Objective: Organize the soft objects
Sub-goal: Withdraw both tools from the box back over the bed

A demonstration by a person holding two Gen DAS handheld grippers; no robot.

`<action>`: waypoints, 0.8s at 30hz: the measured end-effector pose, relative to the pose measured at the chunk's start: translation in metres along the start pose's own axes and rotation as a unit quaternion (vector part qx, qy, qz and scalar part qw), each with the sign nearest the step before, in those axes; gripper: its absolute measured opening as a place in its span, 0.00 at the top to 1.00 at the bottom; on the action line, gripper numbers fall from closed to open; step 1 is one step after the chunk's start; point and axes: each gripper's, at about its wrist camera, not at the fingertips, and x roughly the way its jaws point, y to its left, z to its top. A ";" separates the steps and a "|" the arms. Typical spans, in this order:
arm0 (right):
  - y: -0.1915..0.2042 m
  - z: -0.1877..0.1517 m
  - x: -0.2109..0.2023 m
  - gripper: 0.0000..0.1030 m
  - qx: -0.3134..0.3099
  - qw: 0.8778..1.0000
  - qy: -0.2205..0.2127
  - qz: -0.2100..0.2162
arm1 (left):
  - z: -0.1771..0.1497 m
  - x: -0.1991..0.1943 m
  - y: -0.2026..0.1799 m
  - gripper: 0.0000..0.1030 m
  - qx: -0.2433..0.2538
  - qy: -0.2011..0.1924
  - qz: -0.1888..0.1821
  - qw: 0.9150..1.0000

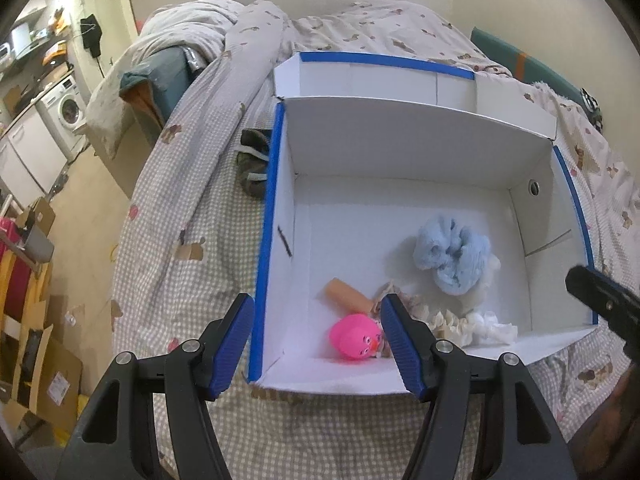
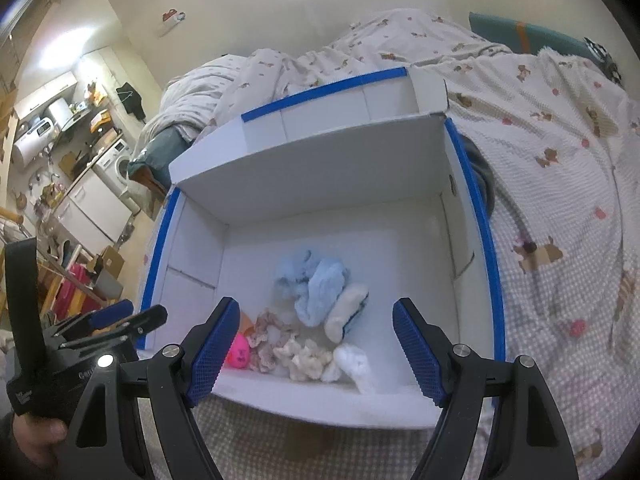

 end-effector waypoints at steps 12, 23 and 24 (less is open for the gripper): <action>0.009 -0.031 -0.009 0.19 -0.014 1.000 0.015 -0.011 | -0.021 -0.013 0.011 0.39 -0.009 0.000 0.003 1.000; 0.001 -0.053 -0.011 0.19 -0.039 0.998 0.041 -0.036 | -0.039 -0.014 0.042 0.39 -0.031 0.018 0.016 0.999; 0.001 -0.053 -0.011 0.19 -0.042 0.998 0.040 -0.037 | -0.040 -0.013 0.045 0.39 -0.036 0.021 0.018 0.999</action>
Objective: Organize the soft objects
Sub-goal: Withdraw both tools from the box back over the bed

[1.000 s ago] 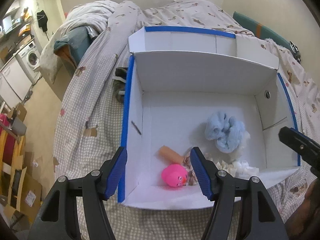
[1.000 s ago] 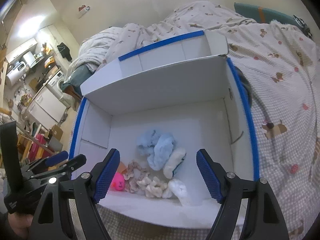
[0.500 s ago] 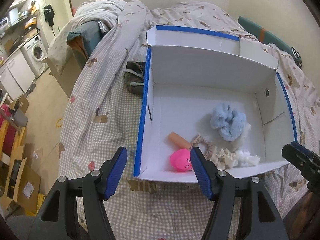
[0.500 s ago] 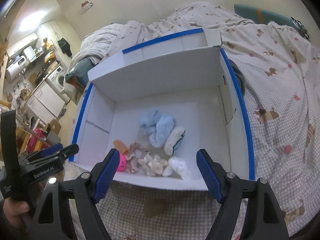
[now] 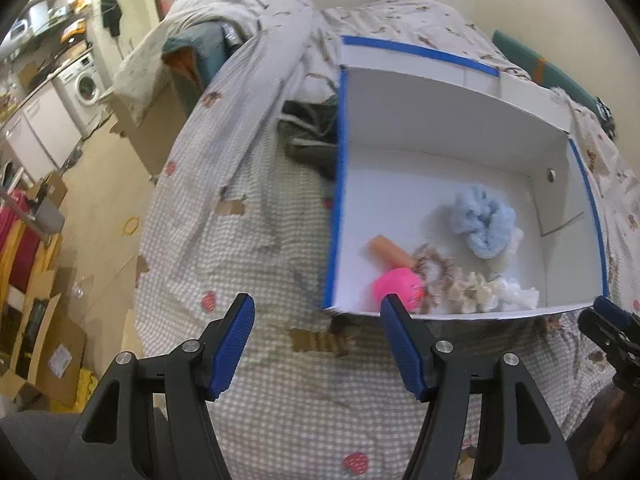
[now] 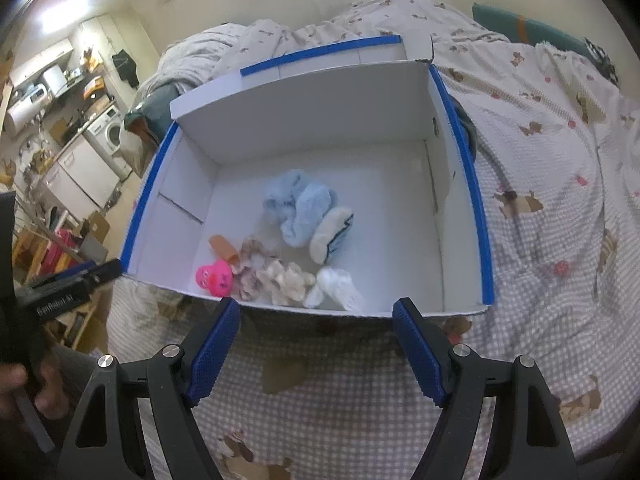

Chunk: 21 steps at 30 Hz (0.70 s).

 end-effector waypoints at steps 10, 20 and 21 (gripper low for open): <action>0.001 -0.006 0.005 0.19 0.009 1.000 0.014 0.004 | -0.013 0.006 0.003 0.39 -0.014 0.032 -0.007 0.999; -0.004 -0.014 0.027 0.19 0.020 0.998 0.062 -0.015 | -0.029 0.011 -0.025 0.39 0.025 0.053 -0.021 0.998; -0.005 -0.015 0.031 0.19 0.024 0.997 0.069 -0.016 | -0.030 0.011 -0.026 0.39 0.026 0.054 -0.022 0.998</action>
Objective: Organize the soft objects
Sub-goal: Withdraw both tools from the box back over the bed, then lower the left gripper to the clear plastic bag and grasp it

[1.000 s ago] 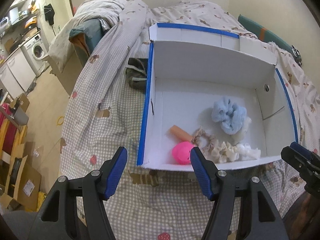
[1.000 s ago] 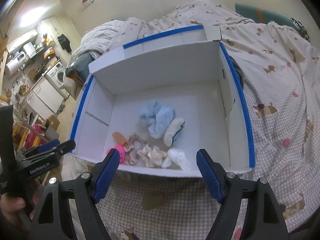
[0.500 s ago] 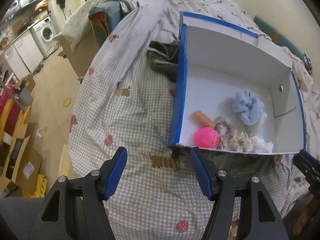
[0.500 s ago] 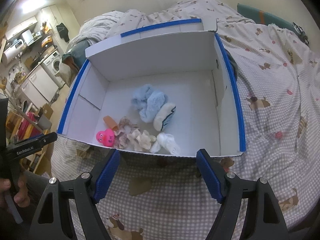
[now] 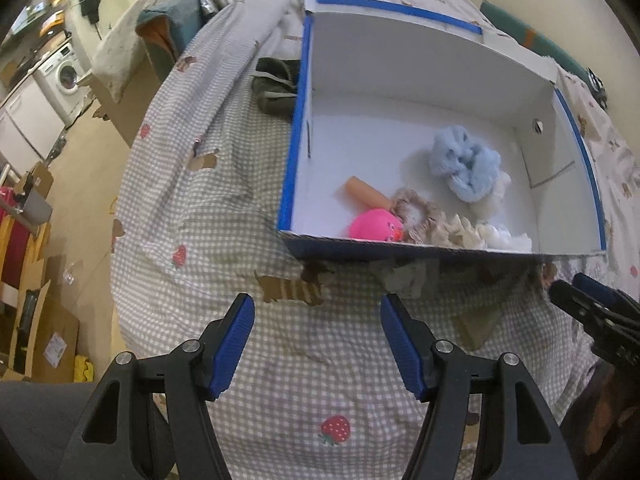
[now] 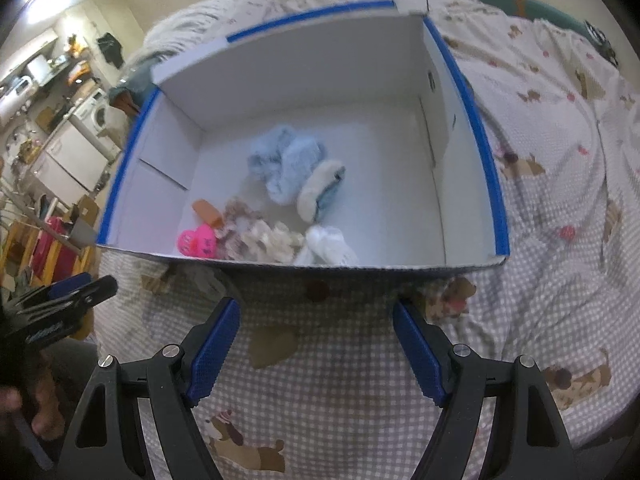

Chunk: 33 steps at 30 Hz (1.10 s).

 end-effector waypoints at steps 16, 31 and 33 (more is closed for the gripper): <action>-0.005 0.000 0.044 0.19 0.037 0.997 0.067 -0.014 | 0.003 0.010 0.013 0.39 -0.032 0.016 0.019 0.999; 0.041 -0.012 0.079 0.19 -0.052 0.992 0.110 0.011 | 0.007 0.017 0.025 0.39 -0.059 0.033 0.021 0.997; 0.053 -0.014 0.081 0.19 -0.077 0.991 0.112 0.017 | 0.007 0.020 0.026 0.39 -0.061 0.039 0.018 0.997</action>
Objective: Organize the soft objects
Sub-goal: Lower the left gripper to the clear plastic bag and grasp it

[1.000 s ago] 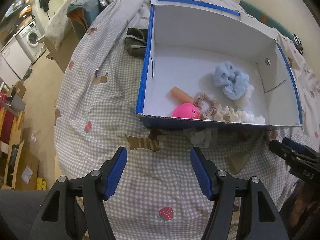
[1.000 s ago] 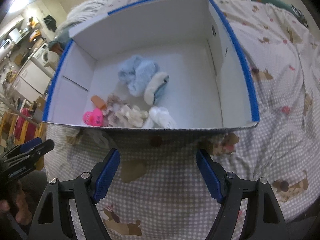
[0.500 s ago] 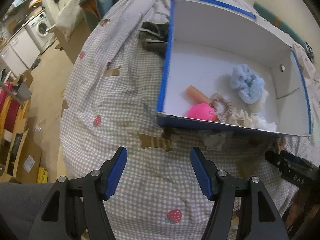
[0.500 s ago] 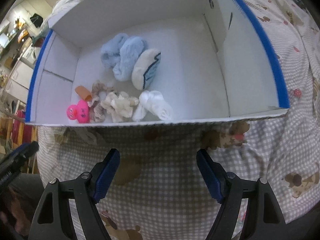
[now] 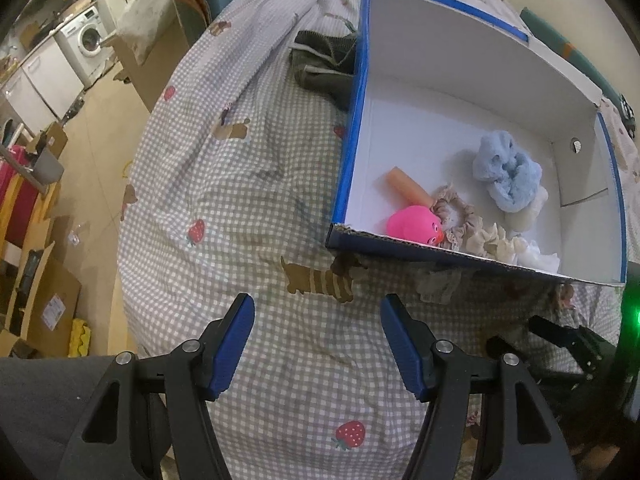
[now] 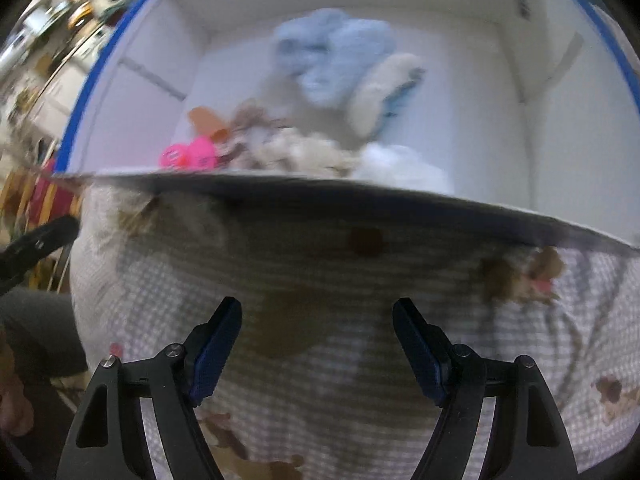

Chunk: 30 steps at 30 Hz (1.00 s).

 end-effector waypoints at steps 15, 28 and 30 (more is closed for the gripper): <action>0.010 -0.001 -0.009 0.88 -0.025 0.999 -0.016 0.031 | 0.002 0.004 -0.005 0.39 -0.003 0.001 -0.002 1.000; -0.019 -0.011 -0.064 0.92 -0.001 0.995 -0.079 0.056 | -0.003 0.025 -0.028 0.39 0.020 0.026 -0.026 0.999; -0.026 -0.010 -0.067 0.92 0.011 0.995 -0.082 0.055 | -0.004 0.029 -0.040 0.39 0.026 0.027 -0.056 0.998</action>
